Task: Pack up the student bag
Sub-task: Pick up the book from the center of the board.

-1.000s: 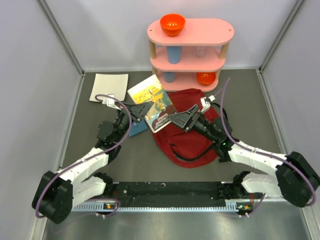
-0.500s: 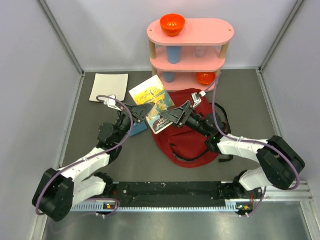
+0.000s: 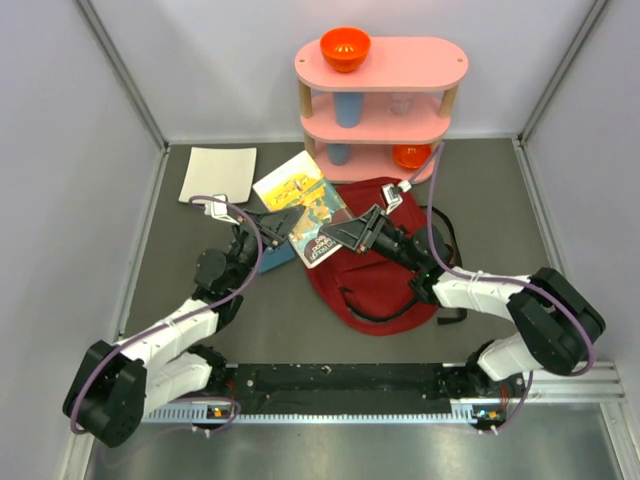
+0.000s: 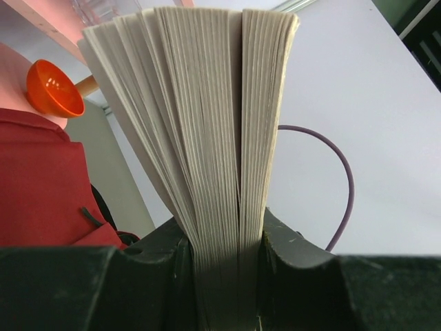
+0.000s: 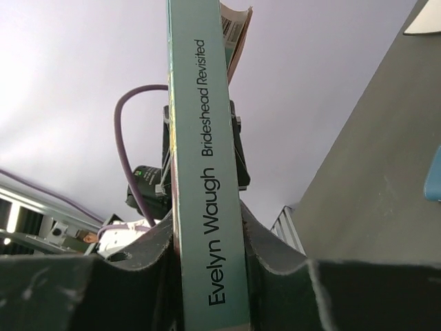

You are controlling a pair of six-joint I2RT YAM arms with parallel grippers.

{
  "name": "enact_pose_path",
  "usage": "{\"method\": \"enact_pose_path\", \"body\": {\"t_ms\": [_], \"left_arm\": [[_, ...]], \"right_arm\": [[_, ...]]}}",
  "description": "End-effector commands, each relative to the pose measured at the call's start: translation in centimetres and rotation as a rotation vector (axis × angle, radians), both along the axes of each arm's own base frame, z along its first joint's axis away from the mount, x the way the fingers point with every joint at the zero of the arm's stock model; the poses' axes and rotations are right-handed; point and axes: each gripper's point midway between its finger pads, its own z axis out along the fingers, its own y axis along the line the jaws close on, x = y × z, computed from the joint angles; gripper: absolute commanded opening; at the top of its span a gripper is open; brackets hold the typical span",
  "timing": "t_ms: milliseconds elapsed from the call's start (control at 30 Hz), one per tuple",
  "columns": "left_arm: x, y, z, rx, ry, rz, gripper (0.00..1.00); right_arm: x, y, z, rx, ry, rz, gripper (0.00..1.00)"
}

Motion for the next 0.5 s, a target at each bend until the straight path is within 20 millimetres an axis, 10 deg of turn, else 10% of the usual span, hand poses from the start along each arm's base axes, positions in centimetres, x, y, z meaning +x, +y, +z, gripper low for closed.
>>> {"method": "enact_pose_path", "body": {"t_ms": [0, 167, 467], "left_arm": [[-1.4, 0.3, 3.8, -0.081, -0.119, -0.031, 0.0], [-1.6, -0.2, 3.0, -0.016, -0.129, -0.039, 0.56], [-1.9, 0.5, 4.2, 0.082, -0.207, 0.025, 0.7]], "right_arm": [[-0.9, 0.0, 3.3, 0.076, -0.128, 0.039, 0.0], [-0.4, -0.4, 2.7, 0.015, -0.121, 0.032, 0.0], [-1.3, -0.7, 1.9, -0.088, -0.163, 0.153, 0.0]]}}
